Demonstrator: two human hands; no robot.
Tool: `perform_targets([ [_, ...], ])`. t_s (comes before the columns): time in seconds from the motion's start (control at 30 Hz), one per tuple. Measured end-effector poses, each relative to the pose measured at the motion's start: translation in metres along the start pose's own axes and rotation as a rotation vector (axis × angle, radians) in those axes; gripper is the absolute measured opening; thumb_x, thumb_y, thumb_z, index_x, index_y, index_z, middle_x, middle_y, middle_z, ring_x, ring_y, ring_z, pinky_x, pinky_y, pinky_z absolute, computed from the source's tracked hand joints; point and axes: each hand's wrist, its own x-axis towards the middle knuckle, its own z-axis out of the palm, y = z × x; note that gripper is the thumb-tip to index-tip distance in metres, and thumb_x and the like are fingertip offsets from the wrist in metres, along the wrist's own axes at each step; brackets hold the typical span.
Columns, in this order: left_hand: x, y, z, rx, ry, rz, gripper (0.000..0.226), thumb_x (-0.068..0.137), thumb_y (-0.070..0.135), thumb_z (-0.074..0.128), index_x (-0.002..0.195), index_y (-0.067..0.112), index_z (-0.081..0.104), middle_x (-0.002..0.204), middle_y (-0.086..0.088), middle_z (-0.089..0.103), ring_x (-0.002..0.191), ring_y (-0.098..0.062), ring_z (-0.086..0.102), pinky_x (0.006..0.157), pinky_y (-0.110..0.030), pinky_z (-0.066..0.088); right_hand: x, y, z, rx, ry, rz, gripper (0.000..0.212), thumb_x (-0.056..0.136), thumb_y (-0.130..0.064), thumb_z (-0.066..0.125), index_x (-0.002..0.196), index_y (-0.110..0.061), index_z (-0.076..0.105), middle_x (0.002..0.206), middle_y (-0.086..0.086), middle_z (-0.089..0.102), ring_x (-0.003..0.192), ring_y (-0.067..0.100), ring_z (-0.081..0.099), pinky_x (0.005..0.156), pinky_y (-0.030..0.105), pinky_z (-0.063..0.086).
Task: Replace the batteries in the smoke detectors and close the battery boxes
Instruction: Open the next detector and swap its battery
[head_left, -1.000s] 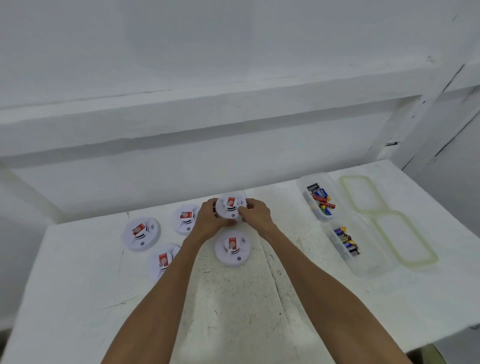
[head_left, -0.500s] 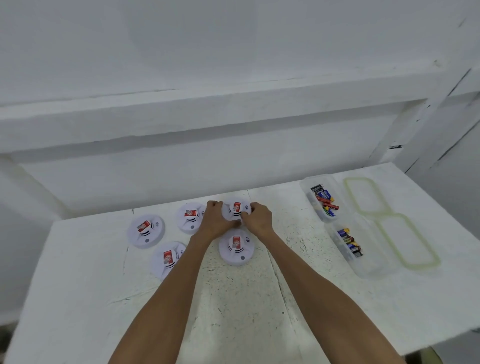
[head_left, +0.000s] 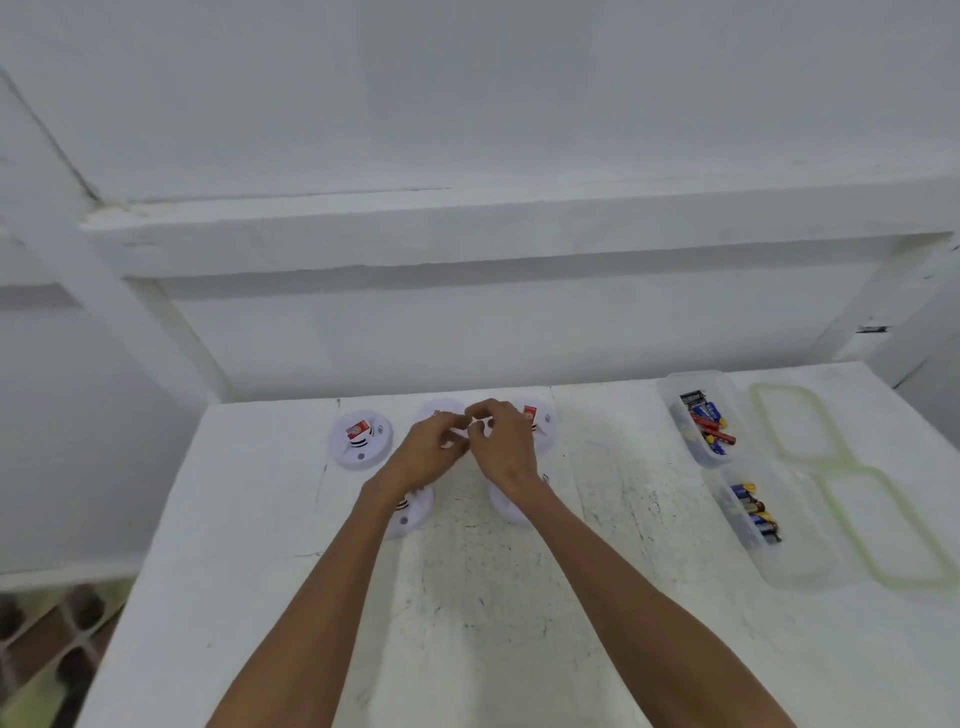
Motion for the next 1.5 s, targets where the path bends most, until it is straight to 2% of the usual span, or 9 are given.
perform_targets([
  [0.17, -0.034, -0.031, -0.023, 0.069, 0.003, -0.084, 0.036, 0.101, 0.016, 0.062, 0.137, 0.012, 0.064, 0.137, -0.006, 0.065, 0.12, -0.019, 0.063, 0.101, -0.03, 0.05, -0.018, -0.007, 0.029, -0.007, -0.208, -0.087, 0.023, 0.091, -0.01, 0.056, 0.108, -0.019, 0.069, 0.109, -0.003, 0.069, 0.088, 0.008, 0.063, 0.084, 0.025, 0.054],
  [0.33, -0.062, -0.06, -0.027, 0.1, 0.032, -0.127, 0.047, 0.099, 0.025, 0.068, 0.142, 0.011, 0.057, 0.143, -0.007, 0.06, 0.131, -0.024, 0.056, 0.104, -0.026, 0.04, -0.031, -0.003, 0.05, -0.079, -0.313, -0.071, 0.03, 0.091, -0.016, 0.061, 0.121, -0.016, 0.064, 0.121, 0.002, 0.065, 0.102, 0.017, 0.064, 0.093, 0.032, 0.053],
  [0.63, -0.097, -0.096, -0.016, -0.095, 0.023, -0.218, 0.103, 0.066, 0.026, 0.098, 0.152, 0.019, 0.04, 0.15, 0.001, 0.048, 0.133, -0.015, 0.049, 0.112, -0.034, 0.044, -0.039, 0.006, 0.061, -0.2, -0.423, -0.082, 0.038, 0.09, -0.02, 0.059, 0.127, -0.014, 0.059, 0.124, 0.007, 0.063, 0.108, 0.023, 0.061, 0.094, 0.036, 0.049],
  [0.77, -0.1, -0.103, -0.011, -0.142, 0.087, -0.203, 0.107, 0.057, 0.048, 0.097, 0.149, 0.024, 0.047, 0.144, 0.007, 0.059, 0.129, -0.012, 0.058, 0.11, -0.037, 0.05, -0.039, 0.007, 0.06, -0.195, -0.533, -0.06, 0.061, 0.082, -0.014, 0.064, 0.14, -0.015, 0.045, 0.138, 0.009, 0.049, 0.121, 0.026, 0.052, 0.1, 0.039, 0.046],
  [0.87, -0.101, -0.103, -0.007, -0.202, 0.154, -0.209, 0.096, 0.053, 0.055, 0.098, 0.137, 0.037, 0.056, 0.127, 0.026, 0.067, 0.12, 0.002, 0.063, 0.1, -0.021, 0.052, -0.04, 0.013, 0.061, -0.259, -0.615, -0.108, 0.082, 0.077, -0.023, 0.072, 0.149, -0.019, 0.033, 0.146, 0.008, 0.037, 0.133, 0.027, 0.037, 0.108, 0.04, 0.037],
  [0.97, -0.099, -0.092, -0.004, -0.246, 0.168, -0.175, 0.08, 0.066, 0.031, 0.098, 0.134, 0.037, 0.057, 0.123, 0.028, 0.069, 0.115, 0.008, 0.063, 0.096, -0.015, 0.052, -0.039, 0.016, 0.054, -0.208, -0.587, -0.152, 0.082, 0.076, -0.021, 0.074, 0.147, -0.017, 0.034, 0.144, 0.008, 0.035, 0.132, 0.025, 0.04, 0.105, 0.035, 0.04],
  [1.17, -0.082, -0.065, -0.009, -0.348, 0.222, -0.125, 0.101, 0.055, 0.055, 0.093, 0.143, 0.025, 0.054, 0.133, 0.014, 0.063, 0.121, -0.002, 0.06, 0.099, -0.022, 0.052, -0.028, 0.017, 0.027, -0.105, -0.463, -0.274, 0.073, 0.077, -0.011, 0.074, 0.143, -0.017, 0.043, 0.142, 0.005, 0.035, 0.122, 0.024, 0.049, 0.092, 0.036, 0.055],
  [1.33, -0.059, -0.031, -0.008, -0.405, 0.232, -0.091, 0.067, 0.078, 0.026, 0.091, 0.134, 0.031, 0.055, 0.128, 0.016, 0.065, 0.117, -0.001, 0.063, 0.092, -0.016, 0.052, -0.02, 0.017, -0.001, -0.044, -0.294, -0.354, 0.059, 0.083, -0.014, 0.074, 0.138, -0.017, 0.051, 0.139, 0.003, 0.047, 0.124, 0.018, 0.05, 0.095, 0.038, 0.054],
  [1.5, -0.038, -0.001, 0.002, -0.457, 0.226, -0.034, 0.072, 0.077, 0.029, 0.092, 0.139, 0.024, 0.056, 0.133, 0.009, 0.065, 0.12, -0.005, 0.063, 0.1, -0.026, 0.055, -0.019, 0.024, -0.03, 0.0, -0.141, -0.354, 0.051, 0.089, -0.02, 0.07, 0.137, -0.016, 0.052, 0.139, 0.003, 0.053, 0.125, 0.017, 0.052, 0.094, 0.039, 0.055],
])
